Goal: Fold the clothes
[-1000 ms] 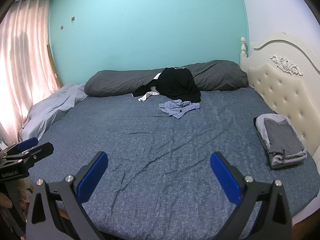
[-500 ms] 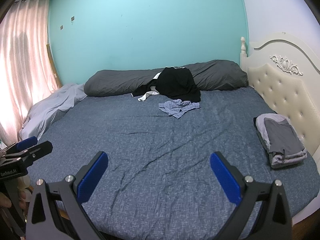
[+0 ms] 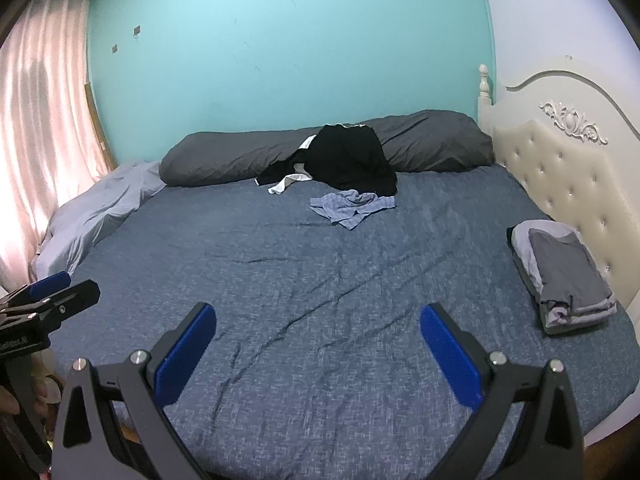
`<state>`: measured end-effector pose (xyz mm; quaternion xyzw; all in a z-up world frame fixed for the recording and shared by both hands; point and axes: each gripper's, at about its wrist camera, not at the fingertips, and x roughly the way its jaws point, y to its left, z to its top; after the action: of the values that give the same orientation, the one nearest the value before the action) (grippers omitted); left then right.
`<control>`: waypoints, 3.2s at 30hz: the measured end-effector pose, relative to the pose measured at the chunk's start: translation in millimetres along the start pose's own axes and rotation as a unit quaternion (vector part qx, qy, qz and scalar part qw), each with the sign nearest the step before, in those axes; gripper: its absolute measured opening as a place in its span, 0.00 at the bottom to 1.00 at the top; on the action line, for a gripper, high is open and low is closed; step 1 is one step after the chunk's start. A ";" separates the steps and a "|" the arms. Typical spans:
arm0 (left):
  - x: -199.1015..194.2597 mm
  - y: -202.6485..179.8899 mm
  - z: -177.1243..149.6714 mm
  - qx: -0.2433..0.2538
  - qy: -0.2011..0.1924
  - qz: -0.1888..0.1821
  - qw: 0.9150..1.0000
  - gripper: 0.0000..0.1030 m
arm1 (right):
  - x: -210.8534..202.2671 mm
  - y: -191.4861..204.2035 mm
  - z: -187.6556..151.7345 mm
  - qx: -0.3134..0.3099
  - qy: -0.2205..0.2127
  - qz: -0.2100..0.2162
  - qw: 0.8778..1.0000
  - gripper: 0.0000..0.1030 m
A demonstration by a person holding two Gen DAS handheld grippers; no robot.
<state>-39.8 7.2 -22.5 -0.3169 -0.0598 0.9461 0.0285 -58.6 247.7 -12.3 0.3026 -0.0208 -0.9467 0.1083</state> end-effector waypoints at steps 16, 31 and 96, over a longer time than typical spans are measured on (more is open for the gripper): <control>147.6 30.2 25.5 -0.028 0.022 0.014 0.999 1.00 | 139.6 -31.8 36.2 0.009 0.028 -0.013 0.999 1.00; 288.1 75.0 20.4 -0.072 0.053 0.032 0.996 1.00 | 340.2 -49.6 66.5 -0.028 0.088 -0.007 0.996 1.00; 369.2 145.7 -14.7 -0.127 0.104 0.055 0.985 1.00 | 654.9 -90.3 117.1 -0.032 0.138 -0.022 0.990 0.01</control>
<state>-327.6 -101.9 -273.4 -0.4172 -0.1586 0.8930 -0.0583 -663.2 190.3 -298.5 0.4268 0.0316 -0.8984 0.0987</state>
